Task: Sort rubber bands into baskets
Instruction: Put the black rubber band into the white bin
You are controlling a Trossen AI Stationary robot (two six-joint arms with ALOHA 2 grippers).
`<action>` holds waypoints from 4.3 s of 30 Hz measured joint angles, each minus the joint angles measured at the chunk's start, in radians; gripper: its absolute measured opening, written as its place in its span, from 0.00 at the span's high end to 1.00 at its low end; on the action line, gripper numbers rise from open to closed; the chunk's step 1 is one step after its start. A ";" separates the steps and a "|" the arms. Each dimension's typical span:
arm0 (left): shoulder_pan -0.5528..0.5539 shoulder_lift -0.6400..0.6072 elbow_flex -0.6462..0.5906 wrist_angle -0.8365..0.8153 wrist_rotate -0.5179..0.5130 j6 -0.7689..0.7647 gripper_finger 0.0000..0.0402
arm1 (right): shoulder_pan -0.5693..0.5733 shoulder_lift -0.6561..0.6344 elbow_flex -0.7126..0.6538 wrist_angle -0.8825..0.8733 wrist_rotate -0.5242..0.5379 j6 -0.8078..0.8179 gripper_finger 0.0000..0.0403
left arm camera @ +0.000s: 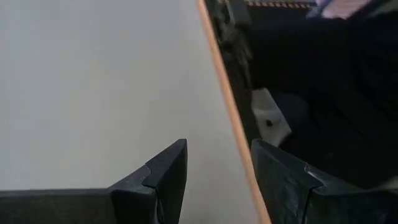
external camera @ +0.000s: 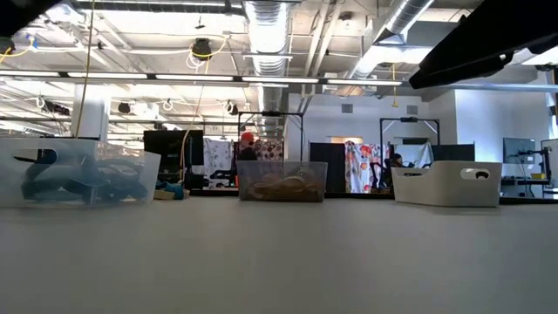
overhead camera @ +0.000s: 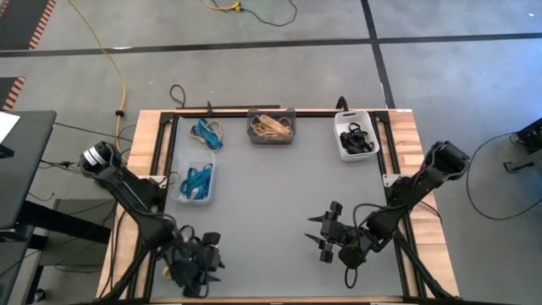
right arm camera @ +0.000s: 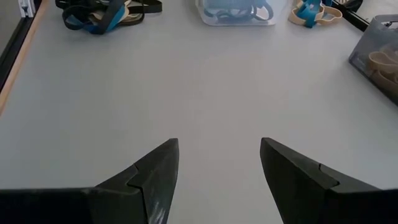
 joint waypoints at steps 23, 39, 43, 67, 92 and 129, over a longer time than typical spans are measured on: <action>-0.128 0.000 0.001 -0.537 -0.048 -0.427 0.58 | 0.000 0.000 0.000 0.005 -0.005 0.000 0.37; -0.122 0.001 -0.005 -0.615 -0.063 -0.432 0.58 | 0.000 0.000 0.000 0.007 -0.006 0.000 0.37; -0.108 0.002 -0.060 -0.613 -0.038 -0.442 0.58 | 0.000 0.000 0.000 0.007 -0.006 0.000 0.37; -0.071 0.001 -0.022 -0.529 -0.123 -0.235 1.00 | -0.001 0.000 0.000 0.007 -0.009 0.000 0.37; -0.088 0.001 0.362 -0.719 -0.587 0.000 1.00 | -0.001 0.000 0.000 0.007 -0.009 -0.001 0.37; 0.038 0.001 0.362 -0.552 -0.568 0.120 1.00 | -0.212 0.444 0.161 0.826 -0.416 -0.530 0.37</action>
